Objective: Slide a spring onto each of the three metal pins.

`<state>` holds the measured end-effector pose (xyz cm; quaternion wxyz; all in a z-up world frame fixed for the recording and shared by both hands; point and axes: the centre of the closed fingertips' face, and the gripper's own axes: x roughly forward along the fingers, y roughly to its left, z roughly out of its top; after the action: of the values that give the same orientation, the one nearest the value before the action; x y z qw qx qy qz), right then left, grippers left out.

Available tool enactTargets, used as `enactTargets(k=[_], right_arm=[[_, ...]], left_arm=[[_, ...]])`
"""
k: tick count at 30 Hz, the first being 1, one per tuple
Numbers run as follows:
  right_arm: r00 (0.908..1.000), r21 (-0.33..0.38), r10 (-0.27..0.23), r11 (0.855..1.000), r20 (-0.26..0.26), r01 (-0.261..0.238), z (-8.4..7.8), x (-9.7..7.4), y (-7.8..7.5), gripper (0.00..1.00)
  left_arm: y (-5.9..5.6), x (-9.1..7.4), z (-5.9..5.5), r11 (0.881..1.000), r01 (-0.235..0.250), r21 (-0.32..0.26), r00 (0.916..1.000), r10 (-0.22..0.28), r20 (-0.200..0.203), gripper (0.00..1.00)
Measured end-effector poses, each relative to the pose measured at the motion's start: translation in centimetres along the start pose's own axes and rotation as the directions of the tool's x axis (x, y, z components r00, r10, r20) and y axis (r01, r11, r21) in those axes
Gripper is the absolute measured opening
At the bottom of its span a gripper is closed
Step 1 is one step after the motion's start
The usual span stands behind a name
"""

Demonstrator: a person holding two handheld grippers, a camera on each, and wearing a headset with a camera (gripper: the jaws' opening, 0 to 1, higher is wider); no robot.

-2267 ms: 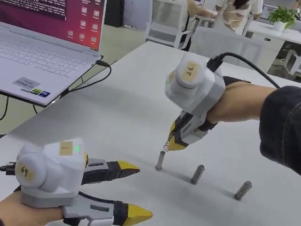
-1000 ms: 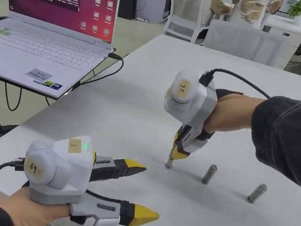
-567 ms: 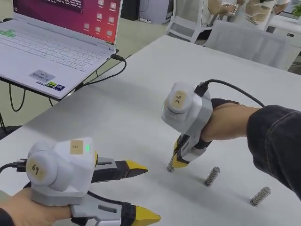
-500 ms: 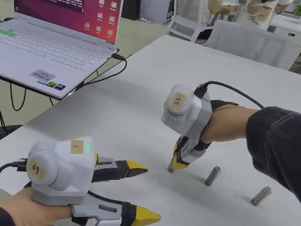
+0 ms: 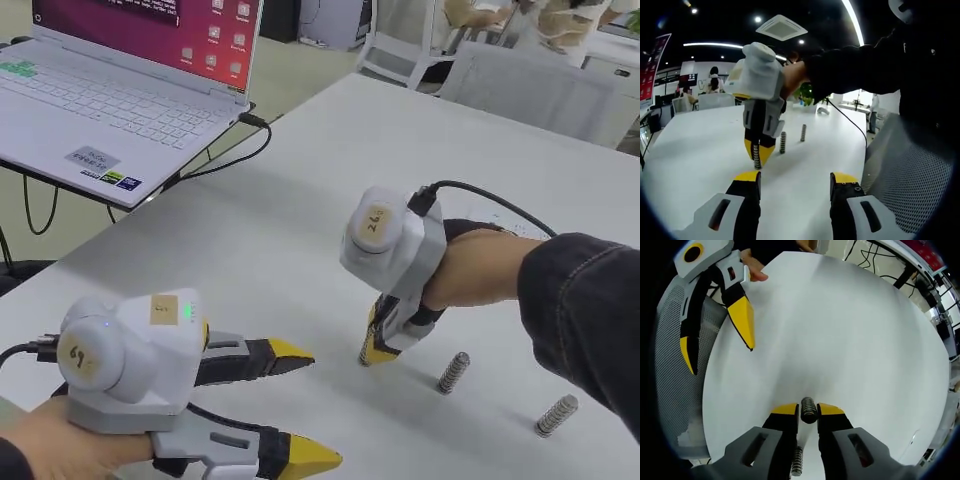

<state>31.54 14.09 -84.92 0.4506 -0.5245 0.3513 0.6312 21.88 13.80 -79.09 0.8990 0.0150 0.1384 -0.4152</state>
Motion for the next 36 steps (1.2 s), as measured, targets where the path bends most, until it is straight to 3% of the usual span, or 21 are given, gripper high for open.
enactTargets(k=[14, 25, 36], right_arm=[[0.9995, 0.059, -0.011, 0.998, 0.031, 0.009, -1.4, -0.8, -0.4, 0.28], [0.9988, 0.091, -0.017, 0.996, 0.045, 0.013, -2.6, -1.4, 0.5, 0.27], [0.9937, 0.132, -0.033, 0.991, 0.107, 0.019, -2.6, -2.9, 2.0, 0.29]], left_arm=[[0.1, 0.2, 0.2, 1.000, 0.004, 0.002, 1.0000, -0.004, -0.001, 0.51], [0.3, 0.2, 0.4, 1.000, 0.001, 0.006, 1.0000, -0.001, -0.001, 0.51], [0.2, 0.1, 0.6, 1.000, 0.001, 0.013, 1.0000, -0.001, -0.006, 0.52]])
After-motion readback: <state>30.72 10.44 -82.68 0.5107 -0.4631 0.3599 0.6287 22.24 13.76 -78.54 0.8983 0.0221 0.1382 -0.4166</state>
